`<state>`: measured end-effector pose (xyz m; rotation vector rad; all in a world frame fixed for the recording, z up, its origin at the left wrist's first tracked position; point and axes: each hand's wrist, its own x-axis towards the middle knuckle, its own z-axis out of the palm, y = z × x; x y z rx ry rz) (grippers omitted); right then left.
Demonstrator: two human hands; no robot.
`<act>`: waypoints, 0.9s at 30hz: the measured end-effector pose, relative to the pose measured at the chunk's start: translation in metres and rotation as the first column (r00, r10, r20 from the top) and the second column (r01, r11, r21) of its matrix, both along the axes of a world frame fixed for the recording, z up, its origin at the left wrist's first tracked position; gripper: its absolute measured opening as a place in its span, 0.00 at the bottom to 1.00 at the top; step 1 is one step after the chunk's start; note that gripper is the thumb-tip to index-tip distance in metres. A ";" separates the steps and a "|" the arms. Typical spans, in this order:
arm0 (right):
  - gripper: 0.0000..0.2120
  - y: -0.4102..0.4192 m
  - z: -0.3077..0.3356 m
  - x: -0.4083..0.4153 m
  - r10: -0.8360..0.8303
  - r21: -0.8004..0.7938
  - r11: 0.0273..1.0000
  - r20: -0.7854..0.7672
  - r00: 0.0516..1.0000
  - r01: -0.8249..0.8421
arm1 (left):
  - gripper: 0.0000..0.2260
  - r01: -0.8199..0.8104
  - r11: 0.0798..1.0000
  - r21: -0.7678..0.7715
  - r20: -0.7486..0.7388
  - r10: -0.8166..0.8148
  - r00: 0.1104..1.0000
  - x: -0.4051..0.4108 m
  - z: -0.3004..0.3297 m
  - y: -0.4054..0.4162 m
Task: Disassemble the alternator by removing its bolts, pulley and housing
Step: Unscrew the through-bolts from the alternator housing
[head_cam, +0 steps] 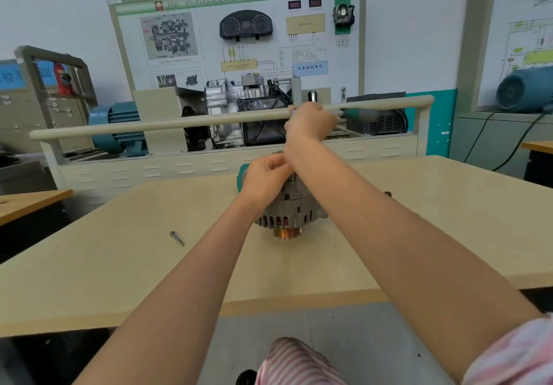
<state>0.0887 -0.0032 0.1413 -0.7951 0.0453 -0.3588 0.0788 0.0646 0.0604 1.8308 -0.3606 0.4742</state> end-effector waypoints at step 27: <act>0.11 0.008 -0.009 -0.013 -0.065 0.008 0.998 0.104 0.992 0.064 | 0.15 -0.058 0.998 0.000 -0.033 0.058 0.998 0.000 0.000 -0.002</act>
